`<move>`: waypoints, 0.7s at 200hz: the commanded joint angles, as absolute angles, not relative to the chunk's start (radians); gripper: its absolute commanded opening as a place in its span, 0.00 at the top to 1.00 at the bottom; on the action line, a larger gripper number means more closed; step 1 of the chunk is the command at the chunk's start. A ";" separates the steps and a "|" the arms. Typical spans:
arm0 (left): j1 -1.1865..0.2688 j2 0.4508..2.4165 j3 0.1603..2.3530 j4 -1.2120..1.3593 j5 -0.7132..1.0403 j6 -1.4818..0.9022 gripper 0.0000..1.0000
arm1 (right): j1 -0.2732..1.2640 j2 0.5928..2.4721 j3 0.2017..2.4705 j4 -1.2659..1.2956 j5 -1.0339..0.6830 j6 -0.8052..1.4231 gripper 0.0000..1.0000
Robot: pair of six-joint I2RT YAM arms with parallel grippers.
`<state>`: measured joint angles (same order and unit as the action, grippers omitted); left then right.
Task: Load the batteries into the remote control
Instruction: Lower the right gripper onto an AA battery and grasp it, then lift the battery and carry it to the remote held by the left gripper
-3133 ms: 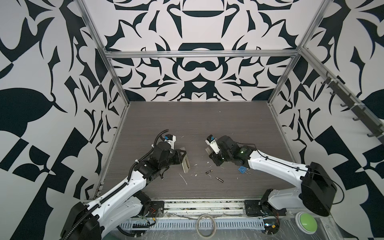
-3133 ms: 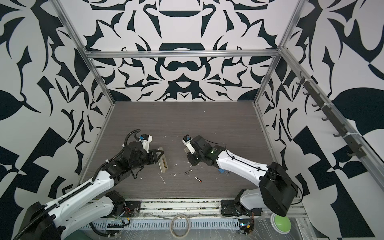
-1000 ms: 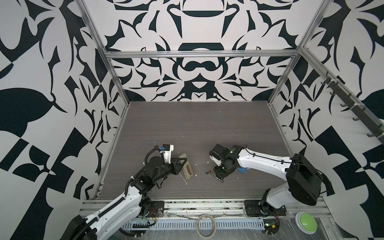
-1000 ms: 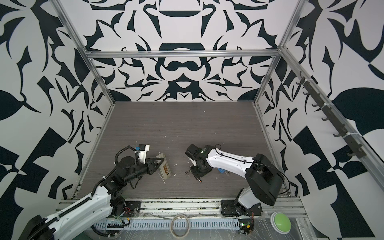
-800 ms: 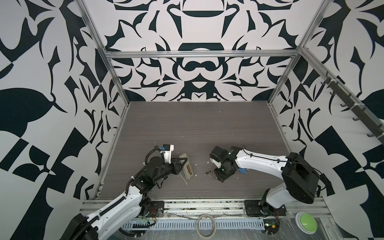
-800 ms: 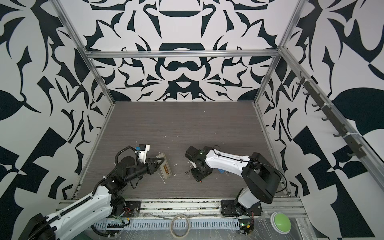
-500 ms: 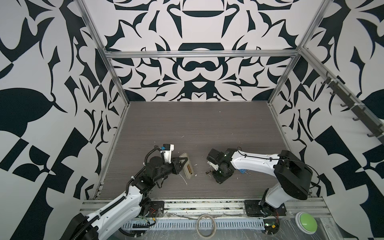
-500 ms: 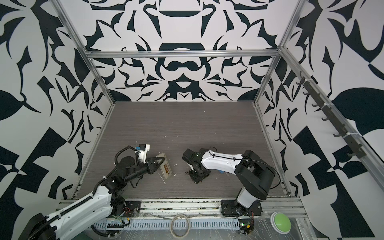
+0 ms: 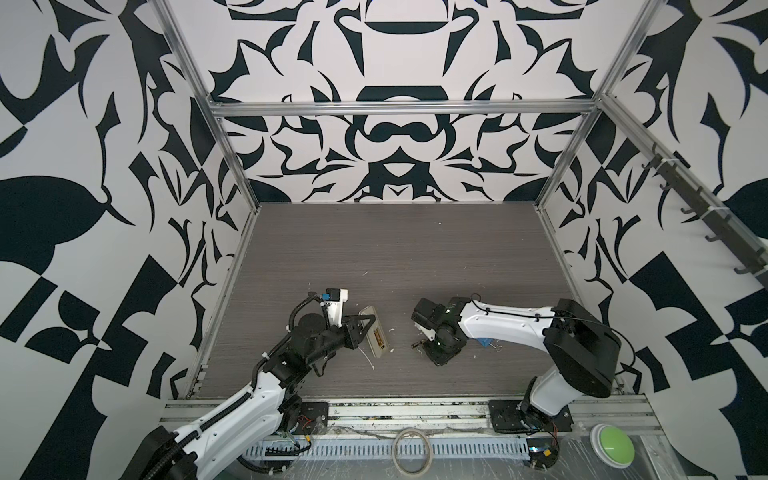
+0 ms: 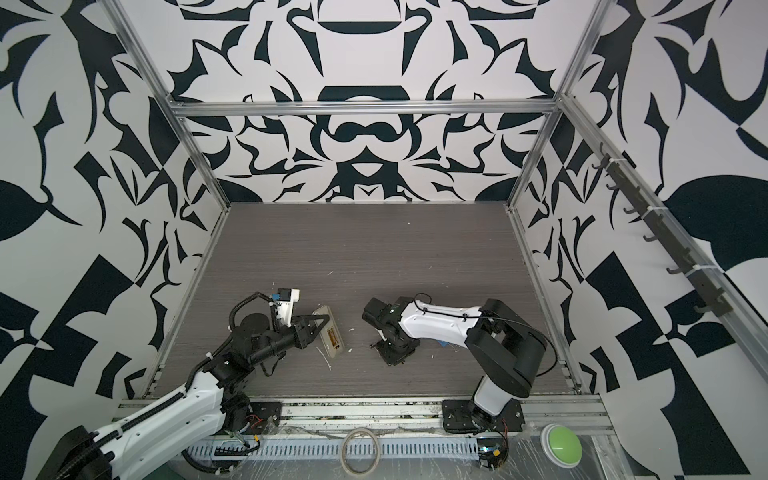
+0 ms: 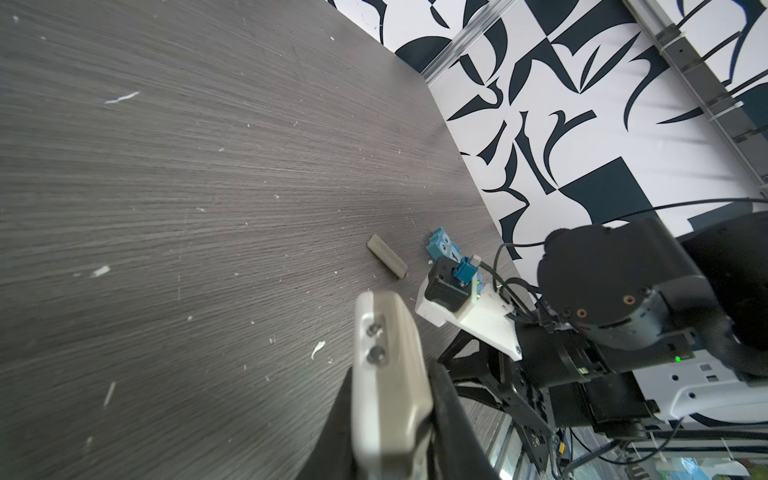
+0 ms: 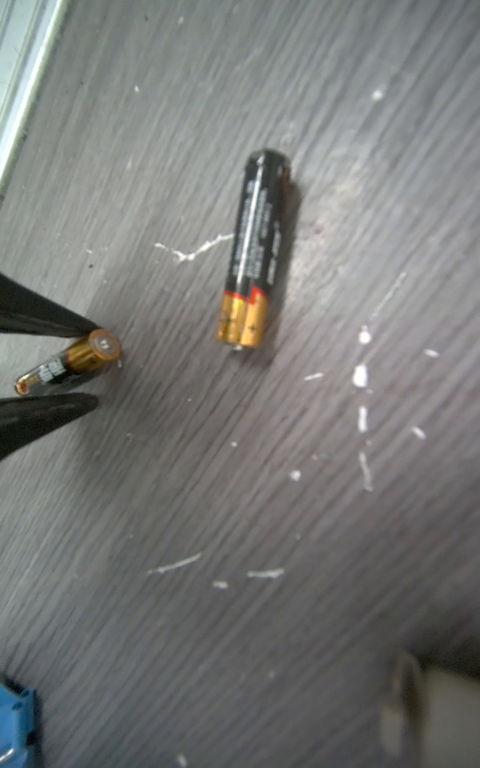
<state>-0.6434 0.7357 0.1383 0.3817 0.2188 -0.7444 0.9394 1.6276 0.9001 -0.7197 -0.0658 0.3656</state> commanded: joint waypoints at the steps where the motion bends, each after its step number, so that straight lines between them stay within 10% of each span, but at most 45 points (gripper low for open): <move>1: -0.641 0.738 0.126 0.414 0.225 -0.751 1.00 | 0.952 1.657 0.922 -0.683 -0.087 0.366 0.74; 140: -0.641 0.770 0.126 0.423 0.221 -0.753 1.00 | 0.955 1.680 0.933 -0.692 -0.089 0.336 0.89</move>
<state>-0.6434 0.7643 0.1295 0.3847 0.2184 -0.7448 0.9443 1.6577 0.9321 -0.7364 -0.0639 0.3511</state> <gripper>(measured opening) 0.219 0.135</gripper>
